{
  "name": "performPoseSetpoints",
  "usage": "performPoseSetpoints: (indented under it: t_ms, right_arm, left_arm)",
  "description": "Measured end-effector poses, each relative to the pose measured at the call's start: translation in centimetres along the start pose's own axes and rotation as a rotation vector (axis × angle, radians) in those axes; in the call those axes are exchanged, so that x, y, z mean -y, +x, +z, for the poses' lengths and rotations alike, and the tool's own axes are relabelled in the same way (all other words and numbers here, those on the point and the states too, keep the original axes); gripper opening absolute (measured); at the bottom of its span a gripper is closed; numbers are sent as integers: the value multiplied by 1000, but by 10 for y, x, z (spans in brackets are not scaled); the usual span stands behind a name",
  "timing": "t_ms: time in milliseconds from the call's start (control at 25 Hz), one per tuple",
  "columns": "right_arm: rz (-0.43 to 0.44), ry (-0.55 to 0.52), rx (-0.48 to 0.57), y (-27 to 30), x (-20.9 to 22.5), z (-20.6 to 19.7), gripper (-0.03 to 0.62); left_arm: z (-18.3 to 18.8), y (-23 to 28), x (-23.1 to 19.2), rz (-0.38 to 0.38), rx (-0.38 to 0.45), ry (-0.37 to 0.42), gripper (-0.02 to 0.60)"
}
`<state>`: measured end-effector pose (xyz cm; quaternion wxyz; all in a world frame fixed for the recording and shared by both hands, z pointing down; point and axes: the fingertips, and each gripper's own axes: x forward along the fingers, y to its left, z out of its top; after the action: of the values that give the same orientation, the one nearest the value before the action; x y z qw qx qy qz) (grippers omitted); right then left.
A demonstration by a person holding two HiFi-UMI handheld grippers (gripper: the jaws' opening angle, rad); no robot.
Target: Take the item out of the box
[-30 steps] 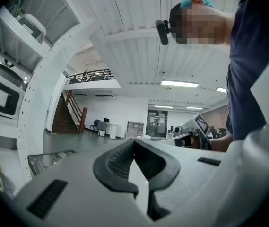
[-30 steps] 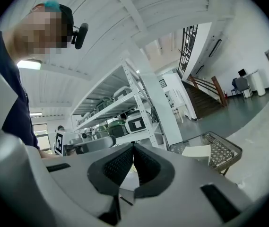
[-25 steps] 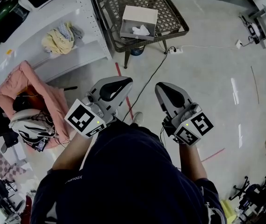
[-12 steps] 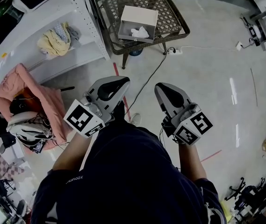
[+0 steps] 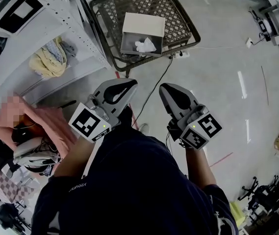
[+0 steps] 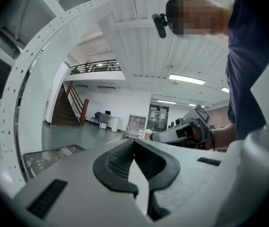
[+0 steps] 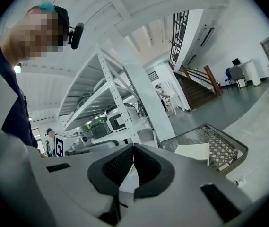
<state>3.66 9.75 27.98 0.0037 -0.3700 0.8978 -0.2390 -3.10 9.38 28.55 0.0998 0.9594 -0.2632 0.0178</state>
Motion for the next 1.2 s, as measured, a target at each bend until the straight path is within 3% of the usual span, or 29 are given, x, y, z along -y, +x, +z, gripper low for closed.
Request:
performPoseSetpoints:
  t_ms: [360, 880, 1200]
  right_arm:
    - [-65, 40, -20, 86, 42, 17, 25]
    - [-126, 91, -75, 126, 94, 7, 25]
    - [-104, 130, -125, 140, 140, -18, 25]
  left_arm:
    - [-6, 27, -86, -64, -79, 97, 8]
    - [-49, 71, -158, -83, -186, 109, 8]
    - [-106, 113, -188, -71, -281, 87, 9]
